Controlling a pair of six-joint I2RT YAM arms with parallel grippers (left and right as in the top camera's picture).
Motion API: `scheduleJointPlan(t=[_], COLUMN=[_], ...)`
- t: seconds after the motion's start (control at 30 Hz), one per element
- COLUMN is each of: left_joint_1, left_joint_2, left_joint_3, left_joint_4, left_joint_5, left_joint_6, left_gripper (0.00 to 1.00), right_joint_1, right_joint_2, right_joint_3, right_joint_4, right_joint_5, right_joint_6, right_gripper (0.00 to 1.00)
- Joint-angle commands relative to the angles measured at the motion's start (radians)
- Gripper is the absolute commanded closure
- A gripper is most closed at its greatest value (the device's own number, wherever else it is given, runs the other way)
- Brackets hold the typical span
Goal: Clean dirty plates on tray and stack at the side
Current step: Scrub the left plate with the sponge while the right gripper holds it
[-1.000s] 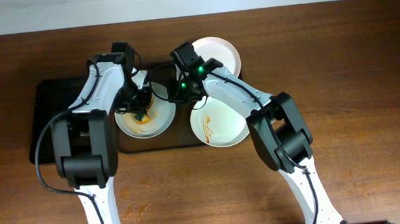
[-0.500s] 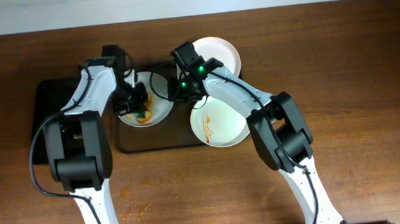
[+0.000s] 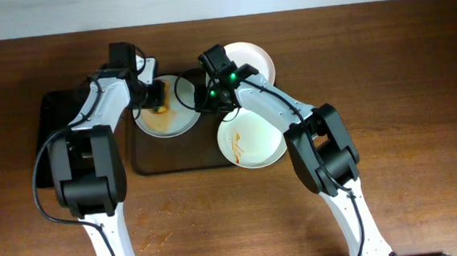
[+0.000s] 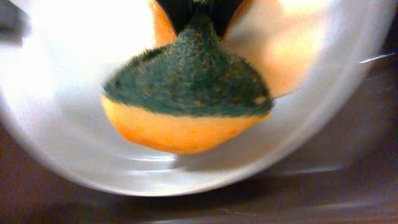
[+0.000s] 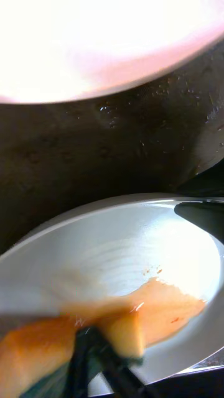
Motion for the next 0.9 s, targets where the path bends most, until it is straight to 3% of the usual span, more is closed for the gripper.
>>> scheduleJointPlan(t=[0.0,0.1,0.3,0.4,0.53,0.6,0.63,0.7,0.87], left_joint_1=[-0.015,-0.013,-0.014,-0.026,-0.034,-0.032,-0.033,-0.033,-0.034], left_joint_2=[0.047,0.047,0.047,0.047,0.046,0.045,0.045,0.045,0.045], left_joint_3=[-0.021,-0.021,-0.021,-0.021,-0.021,-0.006,0.007,0.007,0.007], left_joint_4=[-0.061,-0.09,0.212,0.174,-0.045,-0.24,-0.36,-0.423,-0.518], left_joint_5=[0.305,0.282,-0.23,-0.424,-0.423,-0.325,-0.2,-0.063,0.085], left_joint_6=[0.172,0.176,-0.105,-0.17,-0.252,-0.261,-0.2,-0.101,0.013], left_gripper=[0.99,0.99,0.99,1.0,0.99,1.0,0.99,1.0,1.0], right_joint_1=[0.013,0.013,0.013,0.013,0.013,0.013,0.013,0.013,0.013], right_joint_2=[0.009,0.009,0.009,0.009,0.009,0.009,0.009,0.009,0.009], right_joint_3=[0.008,0.008,0.008,0.008,0.008,0.008,0.008,0.008,0.008], right_joint_4=[-0.005,-0.005,-0.005,-0.004,-0.002,-0.002,-0.001,-0.001,-0.001], right_joint_5=[-0.014,-0.014,-0.014,-0.014,-0.014,-0.014,-0.014,-0.014,-0.014], right_joint_6=[-0.021,-0.021,-0.021,-0.021,-0.021,-0.021,-0.021,-0.021,-0.021], right_gripper=[0.96,0.96,0.96,0.96,0.96,0.96,0.96,0.96,0.96])
